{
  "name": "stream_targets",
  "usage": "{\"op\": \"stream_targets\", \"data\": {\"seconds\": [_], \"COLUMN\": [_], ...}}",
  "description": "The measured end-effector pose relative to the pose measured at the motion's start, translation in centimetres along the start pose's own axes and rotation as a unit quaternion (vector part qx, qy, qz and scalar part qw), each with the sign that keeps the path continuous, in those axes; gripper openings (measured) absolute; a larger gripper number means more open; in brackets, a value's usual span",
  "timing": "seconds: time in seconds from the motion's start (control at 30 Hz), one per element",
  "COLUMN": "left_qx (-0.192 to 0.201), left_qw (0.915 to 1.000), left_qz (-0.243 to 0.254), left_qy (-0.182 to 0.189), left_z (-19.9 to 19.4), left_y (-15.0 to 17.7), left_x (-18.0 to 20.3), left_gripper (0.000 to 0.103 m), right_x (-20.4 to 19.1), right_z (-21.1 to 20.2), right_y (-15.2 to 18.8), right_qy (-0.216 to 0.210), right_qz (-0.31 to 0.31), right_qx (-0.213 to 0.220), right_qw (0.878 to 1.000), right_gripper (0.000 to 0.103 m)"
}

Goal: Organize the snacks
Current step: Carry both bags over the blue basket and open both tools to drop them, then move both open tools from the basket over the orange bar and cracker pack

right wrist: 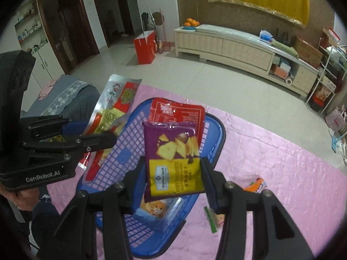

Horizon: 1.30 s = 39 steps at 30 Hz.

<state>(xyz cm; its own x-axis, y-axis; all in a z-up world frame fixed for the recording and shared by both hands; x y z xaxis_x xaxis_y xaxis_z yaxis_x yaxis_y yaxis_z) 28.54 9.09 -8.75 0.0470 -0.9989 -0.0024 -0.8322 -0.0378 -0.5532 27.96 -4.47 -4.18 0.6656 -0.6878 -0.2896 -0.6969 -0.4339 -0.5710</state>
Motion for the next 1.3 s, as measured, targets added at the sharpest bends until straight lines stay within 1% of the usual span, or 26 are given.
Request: {"op": "stream_targets", "data": {"seconds": [0.17, 0.3, 0.43, 0.53, 0.57, 0.6, 0.63, 0.67, 0.7, 0.73, 0.77, 0.8, 0.87, 0.97, 1.1, 1.3], "left_qx": [-0.026, -0.038, -0.047, -0.038, -0.034, -0.034, -0.035, -0.034, -0.033, -0.031, -0.03, -0.028, -0.021, -0.016, -0.005, 0.012], "left_qw": [0.9997, 0.9993, 0.9989, 0.999, 0.999, 0.9988, 0.9986, 0.9985, 0.9984, 0.9988, 0.9989, 0.999, 0.9991, 0.9992, 0.9993, 0.9987], "left_qz": [-0.001, 0.003, 0.005, 0.017, 0.018, 0.018, 0.019, 0.02, 0.021, 0.02, 0.019, 0.019, 0.023, 0.021, 0.024, 0.045], "left_qy": [0.001, 0.003, -0.004, -0.016, -0.022, -0.029, -0.036, -0.038, -0.039, -0.033, -0.031, -0.03, -0.03, -0.03, -0.028, -0.02], "left_z": [2.3, 3.6, 4.4, 4.2, 4.1, 4.1, 4.1, 4.0, 3.8, 3.5, 3.3, 3.1, 2.4, 1.3, -0.5, -3.1], "left_y": [0.1, 0.2, 0.1, 0.0, 0.0, 0.1, 0.2, 0.3, 0.4, 0.5, 0.6, 0.6, 0.6, 0.6, 0.8, 1.3], "left_x": [0.3, 0.9, 1.1, 1.3, 1.2, 1.1, 1.0, 0.9, 0.8, 0.9, 0.9, 0.8, 0.9, 1.1, 1.9, 5.0], "left_gripper": [0.035, 0.035, 0.036, 0.044, 0.05, 0.055, 0.057, 0.061, 0.065, 0.067, 0.07, 0.075, 0.079, 0.079, 0.079, 0.079], "right_x": [0.8, 1.1, 1.6, 1.5, 1.4, 1.3, 1.3, 1.3, 1.5, 1.6, 1.8, 2.1, 2.6, 2.9, 3.0, 4.0], "right_z": [1.9, 3.2, 4.0, 4.2, 4.2, 4.2, 4.2, 4.1, 3.9, 3.7, 3.5, 3.2, 2.5, 1.2, -1.3, -5.8], "right_y": [-0.2, 0.0, 0.3, 0.2, 0.2, 0.2, 0.2, 0.2, 0.3, 0.4, 0.6, 0.8, 1.1, 1.5, 2.2, 3.7], "right_qy": [-0.007, -0.002, 0.001, 0.008, 0.01, 0.013, 0.018, 0.028, 0.036, 0.036, 0.033, 0.029, 0.025, 0.027, 0.035, 0.053], "right_qz": [0.009, 0.009, 0.011, -0.005, -0.013, -0.023, -0.029, -0.032, -0.032, -0.028, -0.022, -0.011, 0.008, 0.027, 0.034, 0.035], "right_qx": [-0.015, -0.032, -0.041, -0.04, -0.039, -0.037, -0.036, -0.035, -0.034, -0.034, -0.034, -0.033, -0.032, -0.026, -0.014, 0.003], "right_qw": [1.0, 0.999, 0.999, 0.999, 0.999, 0.999, 0.999, 0.998, 0.998, 0.998, 0.999, 0.999, 0.999, 0.999, 0.999, 0.998], "right_gripper": [0.053, 0.053, 0.053, 0.053, 0.054, 0.057, 0.058, 0.064, 0.068, 0.075, 0.08, 0.08, 0.08, 0.08, 0.08, 0.08]}}
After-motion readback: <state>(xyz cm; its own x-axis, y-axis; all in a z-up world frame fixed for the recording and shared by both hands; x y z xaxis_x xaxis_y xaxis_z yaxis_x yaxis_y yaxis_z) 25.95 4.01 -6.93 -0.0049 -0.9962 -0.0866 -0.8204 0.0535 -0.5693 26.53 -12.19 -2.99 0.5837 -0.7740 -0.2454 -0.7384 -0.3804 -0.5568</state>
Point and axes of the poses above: each gripper's, at about its wrist camera, not at the fingertips, and z roughly the way its jaws point, x to its right, y to its underside, the point moved 7 cm from there along z, roughly the way its jaws point, and after that the axes turned 14 degrees about -y, right-handed, at the moved point
